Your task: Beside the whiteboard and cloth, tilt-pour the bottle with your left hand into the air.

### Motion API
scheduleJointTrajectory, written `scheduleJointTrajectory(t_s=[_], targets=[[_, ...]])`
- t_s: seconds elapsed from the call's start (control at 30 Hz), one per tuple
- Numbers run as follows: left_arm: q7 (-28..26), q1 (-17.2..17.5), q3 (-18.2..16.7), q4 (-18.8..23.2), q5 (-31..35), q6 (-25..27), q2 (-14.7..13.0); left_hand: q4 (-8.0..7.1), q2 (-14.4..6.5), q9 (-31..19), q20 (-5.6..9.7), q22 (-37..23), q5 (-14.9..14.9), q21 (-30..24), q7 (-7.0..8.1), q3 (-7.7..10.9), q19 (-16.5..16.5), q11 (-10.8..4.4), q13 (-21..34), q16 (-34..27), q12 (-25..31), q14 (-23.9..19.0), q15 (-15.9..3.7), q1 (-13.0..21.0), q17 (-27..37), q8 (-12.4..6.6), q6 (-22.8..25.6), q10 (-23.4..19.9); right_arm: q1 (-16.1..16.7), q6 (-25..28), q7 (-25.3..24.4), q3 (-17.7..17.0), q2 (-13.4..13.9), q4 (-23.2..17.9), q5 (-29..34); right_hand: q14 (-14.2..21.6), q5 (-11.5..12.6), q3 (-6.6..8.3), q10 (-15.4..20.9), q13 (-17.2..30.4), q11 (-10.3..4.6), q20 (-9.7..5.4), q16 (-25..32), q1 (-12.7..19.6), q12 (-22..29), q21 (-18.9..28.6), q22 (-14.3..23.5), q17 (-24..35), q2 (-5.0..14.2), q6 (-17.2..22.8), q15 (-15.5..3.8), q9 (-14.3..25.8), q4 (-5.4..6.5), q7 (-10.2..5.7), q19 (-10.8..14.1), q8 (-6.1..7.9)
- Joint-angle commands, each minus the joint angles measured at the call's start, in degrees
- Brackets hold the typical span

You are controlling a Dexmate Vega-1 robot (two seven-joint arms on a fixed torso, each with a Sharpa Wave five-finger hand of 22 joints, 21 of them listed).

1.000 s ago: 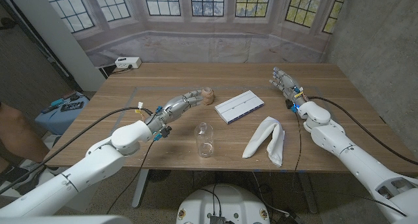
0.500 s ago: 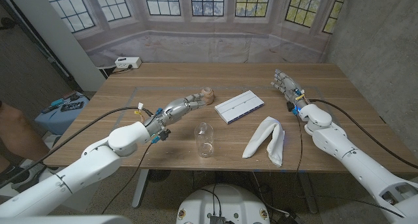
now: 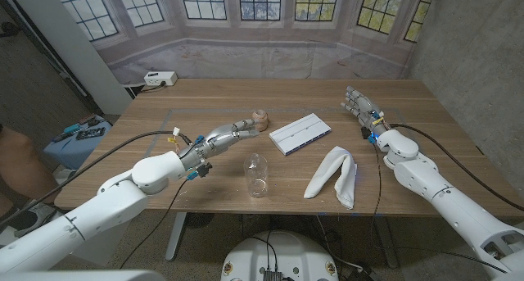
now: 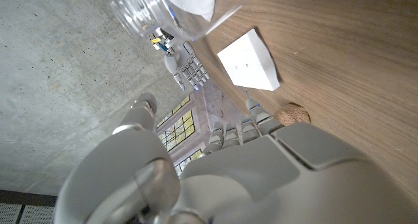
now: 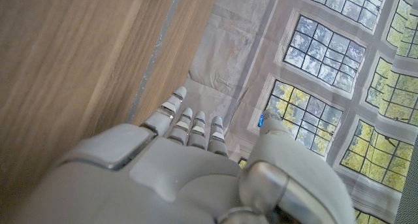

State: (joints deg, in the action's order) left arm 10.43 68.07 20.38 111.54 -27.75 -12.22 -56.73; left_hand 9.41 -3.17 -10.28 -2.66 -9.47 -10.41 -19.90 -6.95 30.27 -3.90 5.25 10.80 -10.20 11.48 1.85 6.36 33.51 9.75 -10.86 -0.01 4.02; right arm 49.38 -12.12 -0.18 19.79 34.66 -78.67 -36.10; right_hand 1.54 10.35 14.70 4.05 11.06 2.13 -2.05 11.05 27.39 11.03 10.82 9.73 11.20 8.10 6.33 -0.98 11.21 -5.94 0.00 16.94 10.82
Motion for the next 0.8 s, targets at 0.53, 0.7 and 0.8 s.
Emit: scheduleJointTrajectory(t_s=[0.53,0.7,0.8], targets=[[-1.79,6.51,-3.56,3.64,1.37,-2.60,-4.17,0.36,0.03,-0.07,0.04,-0.25,-0.36,0.56,-0.15,-0.08,-0.40,0.24,0.25,-0.10,0.02,0.23,0.28,1.12,0.10,0.09,-0.21,0.14,-0.91,2.35,-0.90,0.40,0.85,-1.32,0.96,0.24,-0.18,0.23,0.31,0.24,0.13,-0.22,0.49,0.85,0.29,0.31,0.07,0.02,-0.16,-0.34,0.59,0.09,-0.60,0.24,0.53,0.22],[-2.26,7.91,-4.24,4.92,1.83,-2.68,-4.87,0.37,0.04,-0.07,0.01,-0.26,-0.36,0.70,-0.09,-0.09,-0.51,0.21,0.26,-0.11,0.06,0.24,0.25,1.31,0.10,0.08,-0.18,0.10,0.47,2.33,-1.30,-0.21,1.48,-2.65,0.53,0.32,-0.17,0.22,0.45,0.25,0.00,-0.13,0.54,0.86,0.36,0.36,0.07,0.02,-0.19,-0.36,0.59,0.09,-0.71,0.28,0.68,0.26],[-2.53,8.74,-4.62,5.68,2.23,-2.85,-5.22,0.36,0.05,-0.07,0.03,-0.26,-0.36,0.79,-0.09,-0.09,-0.52,0.24,0.26,-0.12,0.07,0.22,0.24,1.41,0.10,0.06,-0.14,0.11,1.43,2.34,-1.51,-0.60,2.07,-3.62,0.36,0.33,-0.17,0.23,0.48,0.26,0.09,-0.09,0.54,0.87,0.38,0.39,0.07,0.02,-0.19,-0.34,0.61,0.09,-0.76,0.28,0.78,0.28]])
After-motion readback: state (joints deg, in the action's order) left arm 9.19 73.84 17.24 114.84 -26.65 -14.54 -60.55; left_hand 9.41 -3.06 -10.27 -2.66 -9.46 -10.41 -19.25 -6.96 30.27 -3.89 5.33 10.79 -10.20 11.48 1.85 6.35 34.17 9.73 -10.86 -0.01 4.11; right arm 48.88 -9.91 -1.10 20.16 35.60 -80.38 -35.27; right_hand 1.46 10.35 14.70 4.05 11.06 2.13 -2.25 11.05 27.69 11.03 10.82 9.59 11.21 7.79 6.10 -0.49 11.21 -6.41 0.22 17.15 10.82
